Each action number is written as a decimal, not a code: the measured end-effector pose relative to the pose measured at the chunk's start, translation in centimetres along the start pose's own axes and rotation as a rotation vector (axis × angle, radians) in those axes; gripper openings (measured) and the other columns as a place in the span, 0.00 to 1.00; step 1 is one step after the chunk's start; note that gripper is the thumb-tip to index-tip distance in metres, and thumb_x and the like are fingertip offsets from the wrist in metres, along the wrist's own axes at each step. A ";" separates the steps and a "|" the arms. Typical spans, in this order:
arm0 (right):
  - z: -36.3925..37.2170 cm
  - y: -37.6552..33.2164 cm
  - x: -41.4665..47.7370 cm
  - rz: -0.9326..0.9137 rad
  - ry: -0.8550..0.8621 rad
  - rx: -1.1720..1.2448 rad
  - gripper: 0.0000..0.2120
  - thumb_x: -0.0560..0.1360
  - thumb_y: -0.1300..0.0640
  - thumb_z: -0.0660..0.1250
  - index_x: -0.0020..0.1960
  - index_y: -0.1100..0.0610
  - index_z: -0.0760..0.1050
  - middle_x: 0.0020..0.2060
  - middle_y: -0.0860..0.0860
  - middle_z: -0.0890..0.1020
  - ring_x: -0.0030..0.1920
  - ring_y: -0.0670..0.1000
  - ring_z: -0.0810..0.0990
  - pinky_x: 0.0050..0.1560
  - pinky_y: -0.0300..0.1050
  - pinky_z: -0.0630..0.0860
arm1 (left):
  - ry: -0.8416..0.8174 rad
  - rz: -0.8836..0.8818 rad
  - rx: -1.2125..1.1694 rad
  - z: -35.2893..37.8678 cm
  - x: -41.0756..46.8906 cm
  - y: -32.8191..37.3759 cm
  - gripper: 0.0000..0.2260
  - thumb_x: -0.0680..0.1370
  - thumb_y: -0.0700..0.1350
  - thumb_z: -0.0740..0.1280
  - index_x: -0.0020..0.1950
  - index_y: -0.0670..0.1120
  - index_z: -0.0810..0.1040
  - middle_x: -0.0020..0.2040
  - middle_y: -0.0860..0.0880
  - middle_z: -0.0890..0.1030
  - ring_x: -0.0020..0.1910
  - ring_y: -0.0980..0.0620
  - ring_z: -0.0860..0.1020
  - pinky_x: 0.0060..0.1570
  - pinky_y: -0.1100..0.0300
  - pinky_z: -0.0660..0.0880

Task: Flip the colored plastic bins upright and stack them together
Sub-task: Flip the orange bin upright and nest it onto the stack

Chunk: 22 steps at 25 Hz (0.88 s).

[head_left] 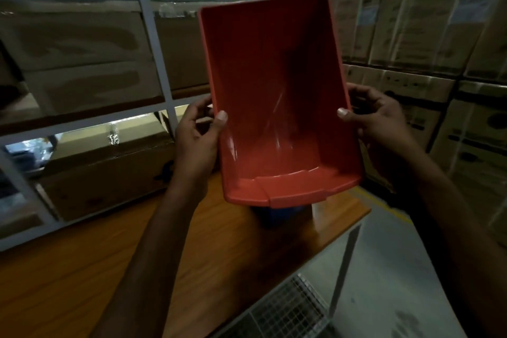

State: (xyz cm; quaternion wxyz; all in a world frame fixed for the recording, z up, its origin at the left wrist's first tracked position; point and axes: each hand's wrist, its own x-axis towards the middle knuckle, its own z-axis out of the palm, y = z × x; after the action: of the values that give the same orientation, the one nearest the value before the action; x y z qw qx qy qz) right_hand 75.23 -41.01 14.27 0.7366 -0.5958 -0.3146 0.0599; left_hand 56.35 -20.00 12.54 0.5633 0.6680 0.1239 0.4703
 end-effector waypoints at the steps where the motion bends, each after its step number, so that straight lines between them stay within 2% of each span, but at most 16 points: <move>1: -0.4 0.6 2.4 -0.007 -0.032 0.011 0.20 0.77 0.71 0.68 0.62 0.51 0.79 0.58 0.53 0.85 0.57 0.52 0.85 0.49 0.46 0.83 | 0.033 0.015 0.012 1.0 1.4 -0.5 0.17 0.82 0.45 0.66 0.72 0.49 0.74 0.64 0.49 0.79 0.60 0.52 0.81 0.49 0.54 0.83; 3: -0.9 1.9 7.2 -0.021 -0.105 0.038 0.19 0.77 0.70 0.68 0.61 0.51 0.79 0.58 0.53 0.85 0.57 0.51 0.84 0.51 0.47 0.83 | 0.105 0.031 0.034 2.8 4.2 -1.4 0.17 0.82 0.44 0.66 0.72 0.48 0.74 0.64 0.48 0.79 0.60 0.52 0.81 0.50 0.55 0.83; 6: -1.7 4.0 14.0 -0.005 -0.185 0.069 0.19 0.76 0.70 0.68 0.61 0.51 0.79 0.58 0.53 0.84 0.56 0.51 0.84 0.47 0.44 0.82 | 0.216 0.029 0.106 6.0 7.6 -2.7 0.15 0.82 0.45 0.65 0.70 0.50 0.75 0.63 0.49 0.79 0.60 0.51 0.81 0.54 0.48 0.82; 8: -2.1 5.6 17.6 0.017 -0.234 0.063 0.19 0.76 0.70 0.68 0.62 0.52 0.78 0.57 0.52 0.85 0.56 0.51 0.84 0.45 0.43 0.81 | 0.270 0.035 0.147 7.9 9.1 -3.5 0.14 0.83 0.45 0.64 0.69 0.51 0.75 0.61 0.51 0.79 0.60 0.53 0.80 0.56 0.48 0.82; 11: -2.4 7.2 21.2 0.062 -0.303 0.059 0.19 0.76 0.69 0.67 0.63 0.52 0.78 0.55 0.51 0.86 0.54 0.52 0.85 0.42 0.47 0.82 | 0.340 0.002 0.165 10.1 10.6 -4.7 0.15 0.83 0.44 0.64 0.71 0.49 0.74 0.60 0.51 0.80 0.58 0.54 0.81 0.55 0.51 0.82; 14: -2.5 8.9 23.3 0.111 -0.351 0.028 0.18 0.78 0.68 0.67 0.64 0.53 0.78 0.56 0.52 0.85 0.52 0.52 0.86 0.42 0.49 0.83 | 0.384 -0.052 0.170 11.2 11.5 -6.1 0.13 0.83 0.42 0.63 0.68 0.48 0.75 0.60 0.49 0.80 0.57 0.53 0.81 0.56 0.49 0.81; 16: -2.6 9.8 24.3 0.159 -0.374 0.032 0.17 0.78 0.69 0.65 0.63 0.54 0.78 0.55 0.53 0.85 0.52 0.52 0.85 0.45 0.50 0.83 | 0.386 -0.125 0.171 11.8 11.8 -6.9 0.12 0.84 0.42 0.63 0.67 0.48 0.76 0.60 0.50 0.80 0.55 0.54 0.81 0.50 0.53 0.82; 19: -2.3 11.4 25.5 0.287 -0.411 0.020 0.15 0.78 0.70 0.65 0.60 0.56 0.79 0.52 0.53 0.85 0.53 0.52 0.84 0.47 0.47 0.82 | 0.399 -0.315 0.160 12.2 12.3 -8.2 0.14 0.83 0.44 0.64 0.68 0.48 0.76 0.56 0.49 0.83 0.50 0.53 0.84 0.36 0.61 0.80; 21: -2.2 12.6 26.2 0.396 -0.478 -0.021 0.14 0.78 0.68 0.65 0.60 0.56 0.81 0.53 0.55 0.85 0.53 0.55 0.82 0.51 0.49 0.80 | 0.425 -0.436 0.147 12.2 12.6 -8.8 0.13 0.83 0.44 0.64 0.67 0.48 0.77 0.54 0.49 0.84 0.49 0.51 0.85 0.35 0.61 0.79; 22: -2.2 13.1 26.3 0.438 -0.520 -0.036 0.14 0.79 0.67 0.64 0.59 0.56 0.82 0.52 0.54 0.85 0.53 0.55 0.81 0.50 0.47 0.78 | 0.429 -0.489 0.148 12.2 12.6 -9.0 0.12 0.83 0.44 0.64 0.66 0.48 0.78 0.52 0.48 0.84 0.48 0.50 0.84 0.36 0.60 0.78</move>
State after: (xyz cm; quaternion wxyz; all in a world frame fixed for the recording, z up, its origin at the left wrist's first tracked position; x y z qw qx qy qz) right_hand 101.02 -26.97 12.36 0.5909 -0.6267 -0.3573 0.3610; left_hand 75.68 -16.01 11.84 0.5705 0.5432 0.4302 0.4409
